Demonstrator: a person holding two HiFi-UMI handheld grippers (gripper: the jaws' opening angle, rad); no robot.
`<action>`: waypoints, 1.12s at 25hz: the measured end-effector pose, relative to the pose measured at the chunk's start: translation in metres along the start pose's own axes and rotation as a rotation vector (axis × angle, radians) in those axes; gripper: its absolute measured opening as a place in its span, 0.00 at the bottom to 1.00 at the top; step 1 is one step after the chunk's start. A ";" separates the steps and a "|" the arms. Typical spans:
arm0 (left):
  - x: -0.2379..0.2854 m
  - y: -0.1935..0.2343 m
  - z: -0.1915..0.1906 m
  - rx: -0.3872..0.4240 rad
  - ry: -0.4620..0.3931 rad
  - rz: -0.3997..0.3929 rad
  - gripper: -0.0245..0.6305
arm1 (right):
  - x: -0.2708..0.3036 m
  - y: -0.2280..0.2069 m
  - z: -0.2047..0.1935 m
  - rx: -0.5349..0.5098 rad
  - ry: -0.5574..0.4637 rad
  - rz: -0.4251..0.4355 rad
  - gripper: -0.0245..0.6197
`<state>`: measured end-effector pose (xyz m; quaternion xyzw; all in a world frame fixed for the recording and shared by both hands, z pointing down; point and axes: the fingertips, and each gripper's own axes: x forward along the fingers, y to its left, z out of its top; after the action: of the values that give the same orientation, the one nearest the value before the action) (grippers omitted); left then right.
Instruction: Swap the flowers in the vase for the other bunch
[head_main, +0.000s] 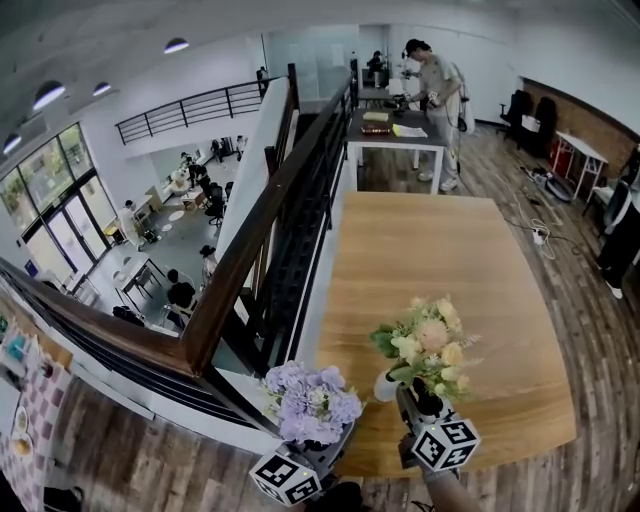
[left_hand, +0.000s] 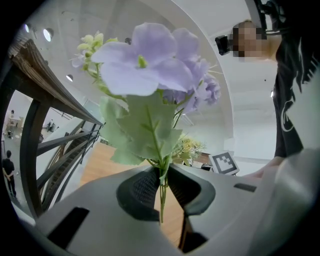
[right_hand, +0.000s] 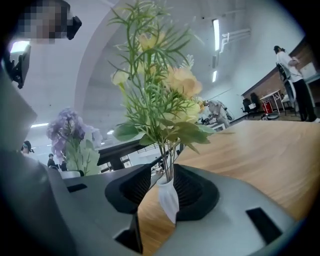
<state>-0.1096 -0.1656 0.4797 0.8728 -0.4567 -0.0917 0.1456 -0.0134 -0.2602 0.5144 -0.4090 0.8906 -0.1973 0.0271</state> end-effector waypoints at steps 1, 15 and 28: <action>0.000 0.001 0.000 0.000 0.002 0.000 0.12 | 0.003 -0.001 -0.001 0.003 -0.002 -0.006 0.23; 0.002 0.017 0.002 -0.008 0.010 0.000 0.12 | 0.031 -0.007 -0.006 0.008 0.011 -0.037 0.24; 0.009 0.026 0.005 -0.005 0.008 0.006 0.13 | 0.039 -0.012 0.002 -0.042 0.005 -0.043 0.14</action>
<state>-0.1257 -0.1879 0.4835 0.8714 -0.4585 -0.0892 0.1499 -0.0299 -0.2968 0.5219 -0.4280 0.8855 -0.1803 0.0119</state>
